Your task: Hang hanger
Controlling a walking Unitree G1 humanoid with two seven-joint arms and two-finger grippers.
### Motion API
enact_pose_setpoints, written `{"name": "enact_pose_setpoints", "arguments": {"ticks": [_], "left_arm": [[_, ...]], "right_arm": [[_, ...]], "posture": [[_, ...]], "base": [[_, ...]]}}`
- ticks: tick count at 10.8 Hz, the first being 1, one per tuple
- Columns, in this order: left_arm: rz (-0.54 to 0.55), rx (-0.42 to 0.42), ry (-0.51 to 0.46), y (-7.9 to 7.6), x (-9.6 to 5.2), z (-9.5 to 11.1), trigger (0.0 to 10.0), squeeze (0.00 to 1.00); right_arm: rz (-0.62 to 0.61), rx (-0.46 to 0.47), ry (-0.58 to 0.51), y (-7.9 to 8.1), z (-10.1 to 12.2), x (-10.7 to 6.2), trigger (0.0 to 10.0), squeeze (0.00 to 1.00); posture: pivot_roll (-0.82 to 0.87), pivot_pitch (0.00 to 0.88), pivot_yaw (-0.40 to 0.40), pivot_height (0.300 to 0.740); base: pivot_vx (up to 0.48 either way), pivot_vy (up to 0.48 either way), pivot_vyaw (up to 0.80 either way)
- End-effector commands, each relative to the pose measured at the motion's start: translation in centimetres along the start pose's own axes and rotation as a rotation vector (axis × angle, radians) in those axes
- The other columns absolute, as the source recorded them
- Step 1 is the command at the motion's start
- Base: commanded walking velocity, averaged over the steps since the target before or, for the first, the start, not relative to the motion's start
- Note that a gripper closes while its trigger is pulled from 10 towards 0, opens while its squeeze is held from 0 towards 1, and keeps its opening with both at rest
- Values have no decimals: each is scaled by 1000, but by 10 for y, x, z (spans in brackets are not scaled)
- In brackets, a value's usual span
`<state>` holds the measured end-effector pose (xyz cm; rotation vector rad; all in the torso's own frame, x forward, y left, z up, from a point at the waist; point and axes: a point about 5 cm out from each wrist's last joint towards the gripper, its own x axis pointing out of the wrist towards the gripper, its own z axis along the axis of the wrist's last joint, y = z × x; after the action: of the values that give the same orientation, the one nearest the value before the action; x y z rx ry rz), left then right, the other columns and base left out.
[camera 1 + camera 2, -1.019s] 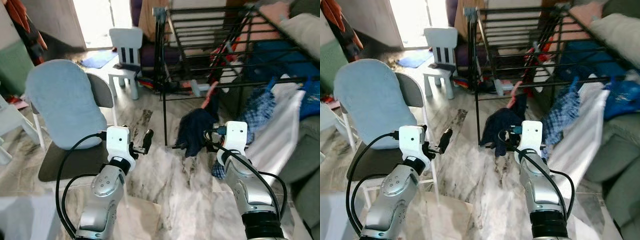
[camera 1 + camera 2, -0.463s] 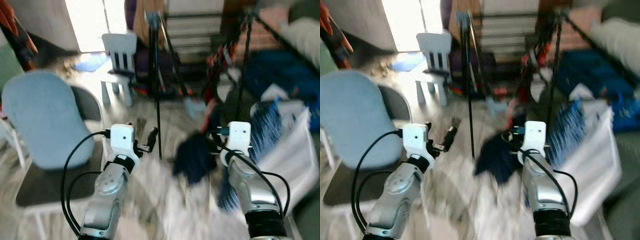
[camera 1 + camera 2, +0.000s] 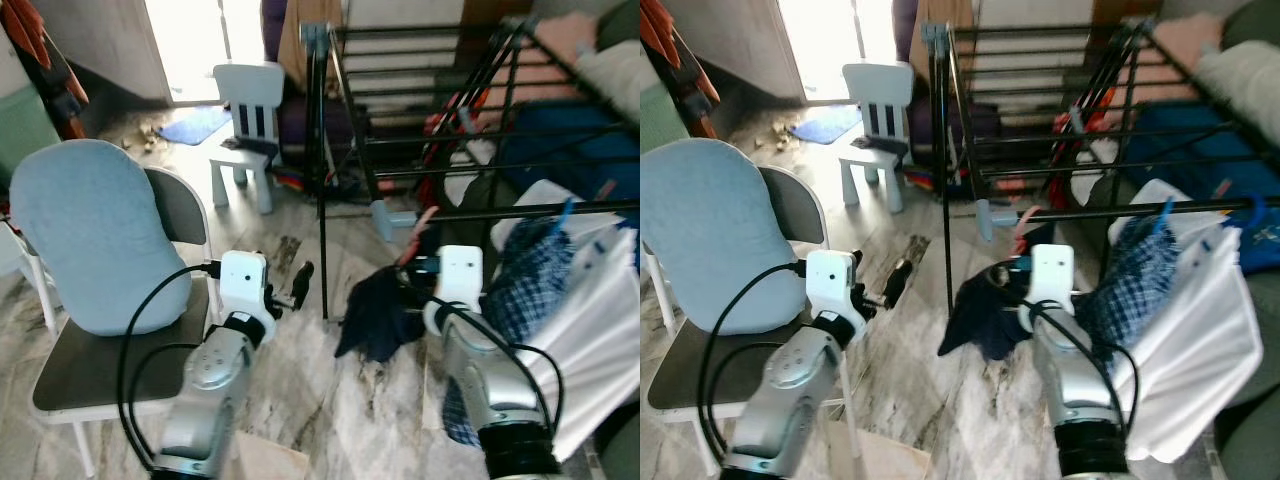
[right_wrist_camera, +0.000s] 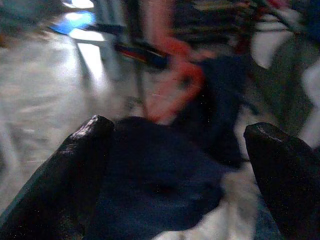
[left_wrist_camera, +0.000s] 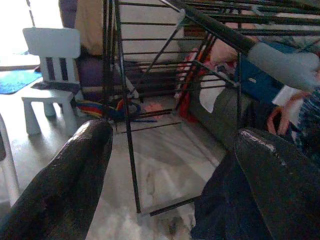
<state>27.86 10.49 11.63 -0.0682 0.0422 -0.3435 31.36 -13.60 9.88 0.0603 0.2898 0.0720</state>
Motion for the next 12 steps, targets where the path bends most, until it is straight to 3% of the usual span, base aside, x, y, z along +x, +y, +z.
{"name": "enact_pose_setpoints", "arguments": {"ticks": [1,3,5,9,12], "left_arm": [[-17,3,-6,1,3,6,10000,0],[-53,7,22,0,4,3,10000,0],[-102,8,46,-9,2,-1,10000,0],[-130,-5,55,-12,2,-1,10000,0],[-141,-13,63,-15,4,-2,10000,0]], "right_arm": [[64,-4,1,10,3,-2,10000,0],[145,-7,100,19,-13,-5,10000,0],[186,-42,255,17,-38,-12,10000,0],[28,-80,247,-22,-31,-11,10000,0],[36,-115,199,-21,-19,-3,10000,0]], "posture": [[-101,0,8,740],[-102,0,8,740],[-104,0,8,740],[-110,0,11,740],[-108,0,11,740]], "base": [[0,0,0],[0,0,0],[0,0,0],[0,0,0],[0,0,0]]}}
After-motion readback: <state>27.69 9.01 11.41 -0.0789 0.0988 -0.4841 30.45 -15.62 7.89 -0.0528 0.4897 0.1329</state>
